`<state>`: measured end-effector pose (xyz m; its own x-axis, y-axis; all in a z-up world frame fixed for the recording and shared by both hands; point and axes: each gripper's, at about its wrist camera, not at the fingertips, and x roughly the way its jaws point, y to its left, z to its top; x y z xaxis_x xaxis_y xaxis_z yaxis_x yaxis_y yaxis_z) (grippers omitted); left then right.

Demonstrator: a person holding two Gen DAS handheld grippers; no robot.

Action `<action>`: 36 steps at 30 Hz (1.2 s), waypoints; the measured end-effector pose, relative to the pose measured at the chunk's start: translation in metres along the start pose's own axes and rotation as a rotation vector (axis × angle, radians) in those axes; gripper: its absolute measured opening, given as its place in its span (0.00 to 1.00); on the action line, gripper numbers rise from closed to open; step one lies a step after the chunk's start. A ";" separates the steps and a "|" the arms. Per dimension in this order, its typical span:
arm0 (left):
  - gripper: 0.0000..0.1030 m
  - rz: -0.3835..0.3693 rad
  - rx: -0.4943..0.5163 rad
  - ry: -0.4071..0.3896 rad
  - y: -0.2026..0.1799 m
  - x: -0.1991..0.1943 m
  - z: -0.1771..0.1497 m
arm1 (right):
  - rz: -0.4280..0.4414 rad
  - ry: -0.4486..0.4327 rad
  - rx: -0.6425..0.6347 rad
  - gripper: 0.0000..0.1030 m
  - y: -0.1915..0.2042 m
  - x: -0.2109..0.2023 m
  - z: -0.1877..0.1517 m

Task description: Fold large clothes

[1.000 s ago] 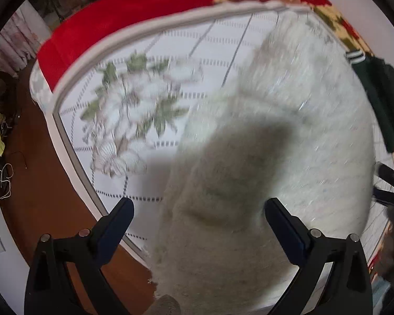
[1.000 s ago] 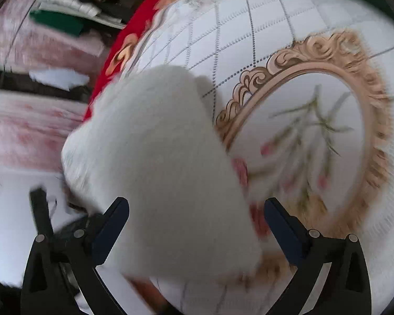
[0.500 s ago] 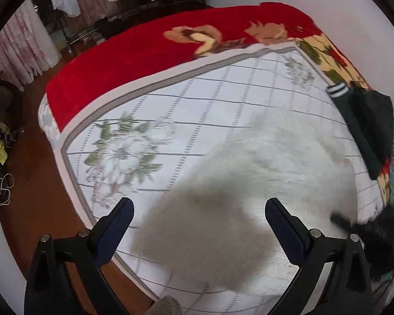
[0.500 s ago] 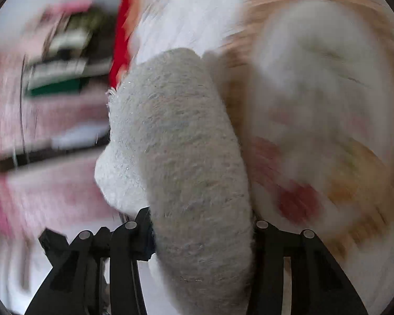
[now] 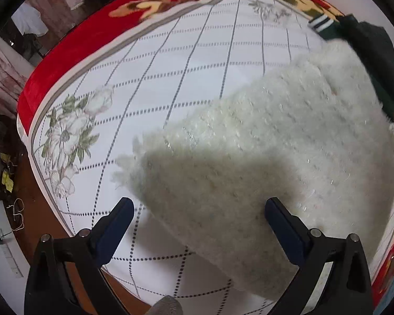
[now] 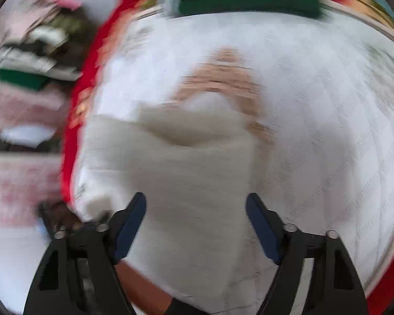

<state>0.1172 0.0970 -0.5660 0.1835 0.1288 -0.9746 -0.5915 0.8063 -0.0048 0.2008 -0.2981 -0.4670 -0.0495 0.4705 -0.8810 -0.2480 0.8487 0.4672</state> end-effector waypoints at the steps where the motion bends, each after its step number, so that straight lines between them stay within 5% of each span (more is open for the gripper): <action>1: 1.00 0.004 0.008 0.005 0.000 0.001 -0.003 | 0.033 0.024 -0.038 0.68 0.014 0.003 0.003; 4: 1.00 0.010 0.027 0.019 0.003 0.008 -0.009 | 0.104 0.100 -0.146 0.68 0.069 0.043 0.032; 8: 1.00 0.024 0.025 0.030 0.008 0.017 -0.013 | -0.113 0.128 -0.234 0.55 0.105 0.132 0.072; 10: 1.00 0.030 -0.014 0.044 0.015 0.011 -0.010 | -0.192 0.128 -0.239 0.59 0.109 0.155 0.079; 12: 0.99 0.014 -0.083 0.029 0.027 -0.005 -0.009 | -0.196 0.129 -0.259 0.65 0.123 0.151 0.080; 16: 0.99 -0.125 -0.303 0.016 0.058 -0.034 -0.009 | -0.053 0.110 -0.189 0.66 0.115 0.101 0.072; 21: 0.94 -0.372 -0.529 0.153 0.058 0.024 -0.013 | 0.003 0.039 0.008 0.66 0.046 0.038 0.046; 23: 0.36 -0.426 -0.561 0.144 0.050 0.037 -0.010 | -0.015 0.039 0.100 0.66 0.009 0.024 0.032; 25: 0.12 -0.441 -0.544 0.116 0.040 0.032 -0.003 | -0.023 0.055 0.174 0.66 -0.024 0.020 0.014; 30: 0.05 -0.416 -0.462 -0.056 0.033 -0.036 -0.008 | -0.047 0.092 0.269 0.66 -0.052 0.035 -0.020; 36: 0.04 -0.375 -0.406 -0.100 0.030 -0.094 -0.043 | -0.057 0.098 0.273 0.66 -0.050 0.050 -0.031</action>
<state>0.0484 0.0839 -0.4845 0.5010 -0.0535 -0.8638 -0.7227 0.5233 -0.4516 0.1810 -0.3245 -0.5363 -0.1394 0.4063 -0.9031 0.0161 0.9128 0.4082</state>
